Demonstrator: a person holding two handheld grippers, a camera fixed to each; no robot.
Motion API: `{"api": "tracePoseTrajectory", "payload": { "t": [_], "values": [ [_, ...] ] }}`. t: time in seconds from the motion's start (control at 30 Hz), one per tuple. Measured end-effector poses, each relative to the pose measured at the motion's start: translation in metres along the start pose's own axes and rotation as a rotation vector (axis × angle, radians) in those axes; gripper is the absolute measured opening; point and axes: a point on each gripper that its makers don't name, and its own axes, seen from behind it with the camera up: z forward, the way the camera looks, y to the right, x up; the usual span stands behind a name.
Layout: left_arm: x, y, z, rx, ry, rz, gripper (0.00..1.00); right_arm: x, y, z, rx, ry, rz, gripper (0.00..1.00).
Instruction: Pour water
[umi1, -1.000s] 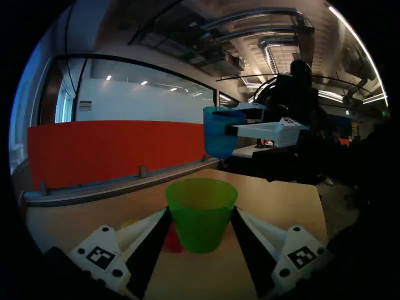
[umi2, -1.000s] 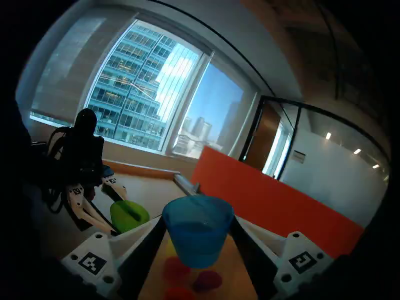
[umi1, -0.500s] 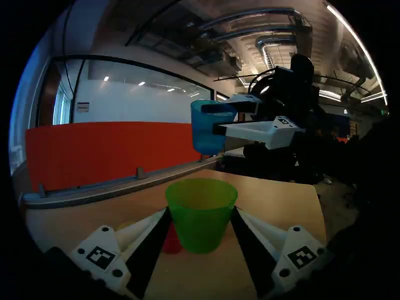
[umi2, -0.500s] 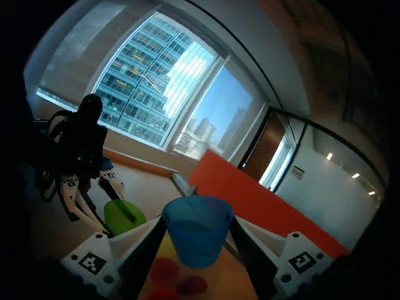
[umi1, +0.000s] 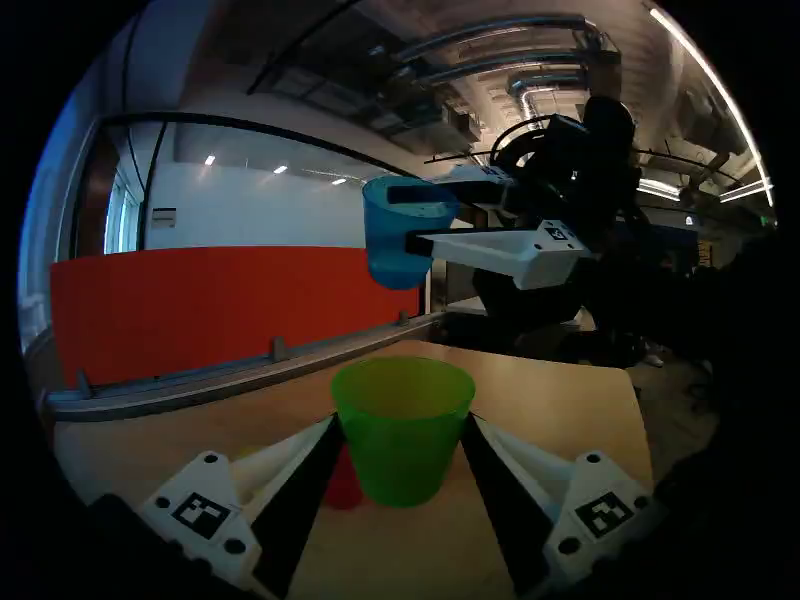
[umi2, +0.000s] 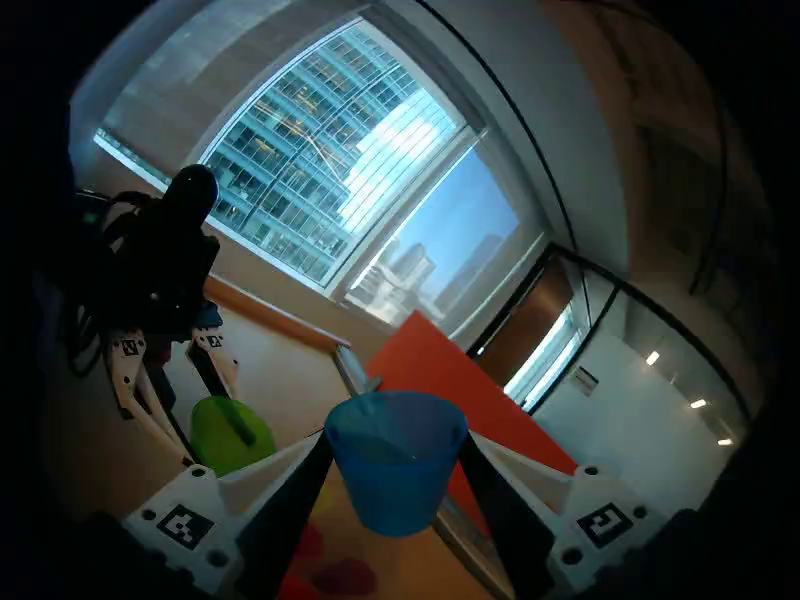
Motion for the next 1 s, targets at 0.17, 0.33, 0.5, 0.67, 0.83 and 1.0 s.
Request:
{"api": "tracePoseTrajectory", "payload": {
  "t": [0.17, 0.33, 0.5, 0.67, 0.83, 1.0],
  "values": [
    [0.001, 0.001, 0.001, -0.001, 0.005, -0.004, 0.83, 0.006, 0.003, 0.006, 0.001, -0.002, -0.064, 0.9],
    [0.002, 0.002, 0.002, -0.001, 0.006, -0.003, 0.83, 0.011, 0.004, 0.012, 0.001, -0.008, -0.126, 0.9],
    [0.003, 0.004, 0.002, -0.005, 0.007, 0.001, 0.83, 0.016, 0.005, 0.017, 0.0, -0.014, -0.186, 0.9],
    [0.004, 0.003, 0.002, 0.0, 0.01, 0.001, 0.83, 0.02, 0.006, 0.02, 0.002, -0.02, -0.241, 0.9],
    [0.005, 0.002, 0.001, 0.005, 0.011, 0.002, 0.83, 0.021, 0.007, 0.023, 0.0, -0.023, -0.291, 0.9],
    [0.005, 0.002, 0.001, 0.004, 0.009, 0.011, 0.82, 0.023, 0.011, 0.026, -0.005, -0.024, -0.324, 0.9]
  ]
}}
